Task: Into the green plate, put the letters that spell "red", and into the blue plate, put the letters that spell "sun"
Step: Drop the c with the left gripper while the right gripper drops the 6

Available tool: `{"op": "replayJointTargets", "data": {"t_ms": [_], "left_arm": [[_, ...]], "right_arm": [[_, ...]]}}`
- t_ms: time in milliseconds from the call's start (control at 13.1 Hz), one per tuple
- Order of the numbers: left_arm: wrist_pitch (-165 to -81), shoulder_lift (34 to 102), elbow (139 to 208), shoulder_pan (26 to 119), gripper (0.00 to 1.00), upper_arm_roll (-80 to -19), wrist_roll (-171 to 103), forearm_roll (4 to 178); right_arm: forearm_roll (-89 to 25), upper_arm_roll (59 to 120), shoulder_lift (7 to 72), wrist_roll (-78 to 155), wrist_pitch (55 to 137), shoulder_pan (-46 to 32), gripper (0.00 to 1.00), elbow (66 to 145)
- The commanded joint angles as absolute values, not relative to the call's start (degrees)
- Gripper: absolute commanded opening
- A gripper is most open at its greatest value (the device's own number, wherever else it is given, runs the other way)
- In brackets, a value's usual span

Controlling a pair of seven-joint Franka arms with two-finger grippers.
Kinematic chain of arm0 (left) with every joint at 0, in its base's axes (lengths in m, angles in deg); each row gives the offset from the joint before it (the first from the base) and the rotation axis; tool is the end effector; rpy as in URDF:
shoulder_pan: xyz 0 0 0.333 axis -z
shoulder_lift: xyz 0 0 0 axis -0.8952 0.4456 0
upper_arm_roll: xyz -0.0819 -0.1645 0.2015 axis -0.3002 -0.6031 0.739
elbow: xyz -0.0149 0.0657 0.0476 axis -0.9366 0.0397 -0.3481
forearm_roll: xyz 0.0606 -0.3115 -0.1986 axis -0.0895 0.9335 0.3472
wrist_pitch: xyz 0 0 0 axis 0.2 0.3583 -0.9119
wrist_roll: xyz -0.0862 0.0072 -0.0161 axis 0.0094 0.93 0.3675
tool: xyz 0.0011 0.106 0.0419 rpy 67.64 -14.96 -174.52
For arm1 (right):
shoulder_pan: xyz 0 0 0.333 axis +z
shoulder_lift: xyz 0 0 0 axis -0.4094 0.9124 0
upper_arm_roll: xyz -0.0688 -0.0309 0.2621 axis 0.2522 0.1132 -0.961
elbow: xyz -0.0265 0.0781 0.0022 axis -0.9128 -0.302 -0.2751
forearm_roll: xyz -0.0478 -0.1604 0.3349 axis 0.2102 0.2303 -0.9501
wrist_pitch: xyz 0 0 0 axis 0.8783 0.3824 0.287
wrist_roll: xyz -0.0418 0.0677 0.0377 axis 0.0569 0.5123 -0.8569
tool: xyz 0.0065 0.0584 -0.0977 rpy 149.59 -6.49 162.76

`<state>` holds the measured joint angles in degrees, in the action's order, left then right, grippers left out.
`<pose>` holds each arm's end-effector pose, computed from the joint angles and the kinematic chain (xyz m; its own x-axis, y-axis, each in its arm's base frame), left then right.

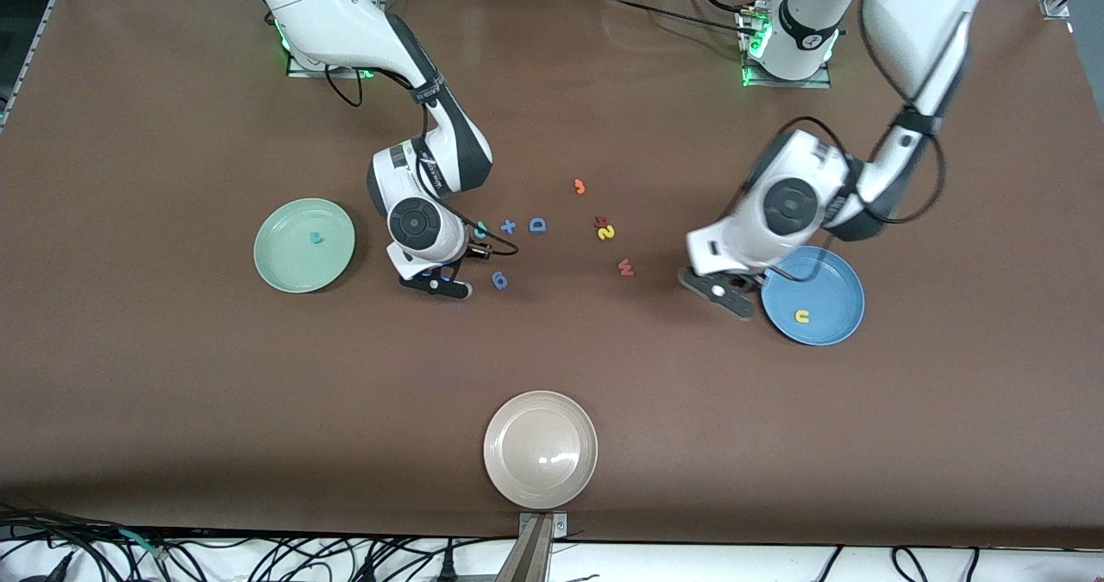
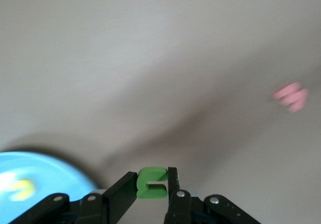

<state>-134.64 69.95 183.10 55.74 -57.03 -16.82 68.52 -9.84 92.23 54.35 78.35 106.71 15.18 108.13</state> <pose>0.5606 -0.1702 0.2268 0.8118 -0.5796 -0.0709 -0.5772 -0.8149 0.0520 0.5018 0.3213 0.1452 0.9482 -0.2147 -0.2341 -0.2068 -0.9767 0.0579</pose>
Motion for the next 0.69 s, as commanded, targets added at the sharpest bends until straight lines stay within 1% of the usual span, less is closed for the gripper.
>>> {"op": "replayJointTargets", "data": {"t_ms": [0,229,306,382,459,535,611], "left_arm": [[-133.6,71.5,181.9,49.4,0.17,-57.7,-5.9,67.2],[-133.8,72.7,182.0,44.7,0.17,-57.7,0.6,66.9],[-134.0,74.0,181.9,43.1,0.21,-57.7,1.8,67.0],[-134.0,74.5,182.0,42.7,0.42,-57.7,1.9,67.0],[-134.0,74.5,182.0,42.7,0.75,-57.7,1.9,67.1],[-134.0,74.5,182.0,42.7,1.0,-57.7,2.0,67.2],[-134.0,74.4,182.0,42.8,1.0,-57.8,2.2,67.2]], "right_arm": [[-10.7,92.3,55.6,78.5,107.1,15.4,0.0,107.4],[-10.5,93.4,53.0,77.5,105.3,14.9,0.0,107.1],[-10.3,95.2,51.4,77.3,103.3,14.9,0.0,106.9],[-10.1,96.5,49.9,77.0,102.0,14.9,0.0,106.9],[-9.9,98.5,48.7,75.7,100.3,14.9,0.0,106.9],[-9.8,100.9,47.7,73.1,97.7,14.9,0.0,107.1],[-9.8,103.4,46.9,70.2,95.5,14.9,0.0,107.1]]}}
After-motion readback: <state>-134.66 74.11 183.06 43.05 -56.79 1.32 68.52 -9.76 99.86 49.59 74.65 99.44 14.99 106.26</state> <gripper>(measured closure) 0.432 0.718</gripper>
